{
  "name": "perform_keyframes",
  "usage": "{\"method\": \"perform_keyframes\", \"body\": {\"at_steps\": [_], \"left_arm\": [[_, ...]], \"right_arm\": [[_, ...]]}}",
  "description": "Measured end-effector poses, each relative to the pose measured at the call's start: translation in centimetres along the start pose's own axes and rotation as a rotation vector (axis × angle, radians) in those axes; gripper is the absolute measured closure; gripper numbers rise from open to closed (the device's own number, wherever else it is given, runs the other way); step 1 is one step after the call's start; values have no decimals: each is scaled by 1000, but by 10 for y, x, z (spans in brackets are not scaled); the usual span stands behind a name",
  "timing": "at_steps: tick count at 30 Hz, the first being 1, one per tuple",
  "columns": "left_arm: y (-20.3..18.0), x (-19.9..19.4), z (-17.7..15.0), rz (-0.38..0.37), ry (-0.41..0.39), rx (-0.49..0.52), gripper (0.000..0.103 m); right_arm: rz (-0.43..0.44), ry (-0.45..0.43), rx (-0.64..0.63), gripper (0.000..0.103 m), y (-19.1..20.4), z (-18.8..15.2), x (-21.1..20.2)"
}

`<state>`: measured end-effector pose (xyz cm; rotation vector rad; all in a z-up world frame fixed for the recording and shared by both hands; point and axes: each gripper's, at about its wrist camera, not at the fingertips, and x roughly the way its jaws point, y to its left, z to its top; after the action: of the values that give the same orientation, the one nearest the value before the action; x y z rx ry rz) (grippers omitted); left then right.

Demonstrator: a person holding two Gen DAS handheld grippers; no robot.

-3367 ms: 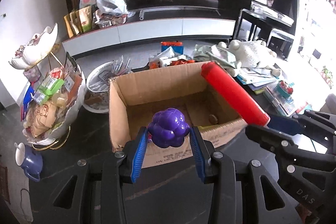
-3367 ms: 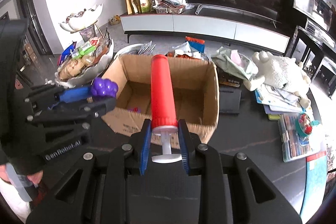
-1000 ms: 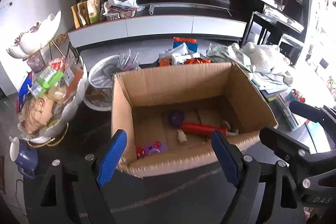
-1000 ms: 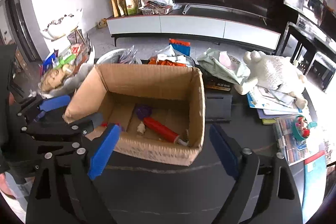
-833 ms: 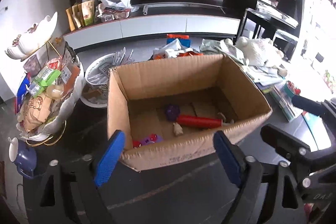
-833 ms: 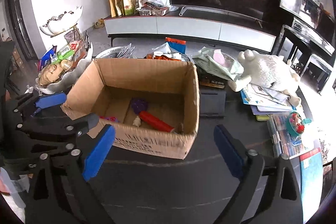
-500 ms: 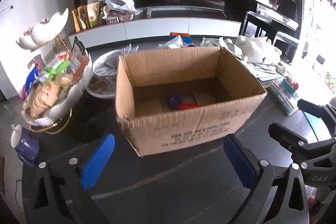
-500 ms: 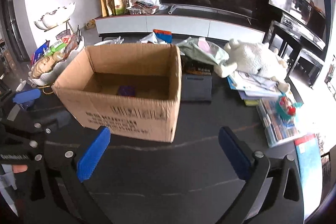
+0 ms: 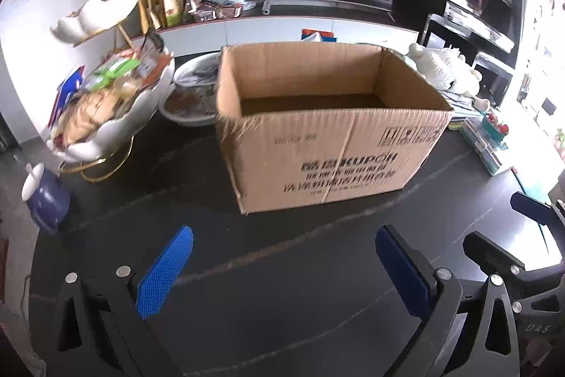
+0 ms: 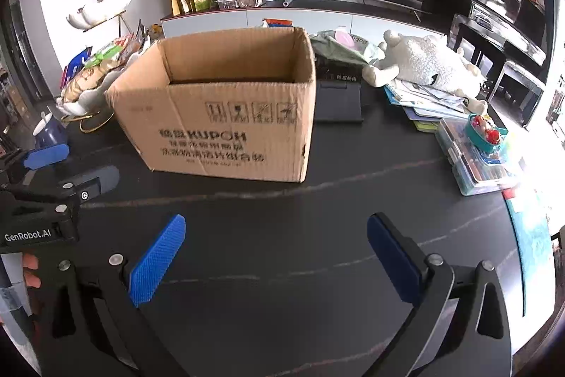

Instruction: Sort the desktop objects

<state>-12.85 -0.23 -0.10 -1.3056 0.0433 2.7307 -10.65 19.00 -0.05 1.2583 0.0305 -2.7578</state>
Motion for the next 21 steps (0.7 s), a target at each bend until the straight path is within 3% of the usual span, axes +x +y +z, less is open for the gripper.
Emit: {"method": "perform_keyframes", "body": {"at_steps": [21], "left_arm": [[-4, 7, -51, 24, 61, -35, 1]], "right_arm": [[30, 53, -17, 1, 18, -48, -3]]}}
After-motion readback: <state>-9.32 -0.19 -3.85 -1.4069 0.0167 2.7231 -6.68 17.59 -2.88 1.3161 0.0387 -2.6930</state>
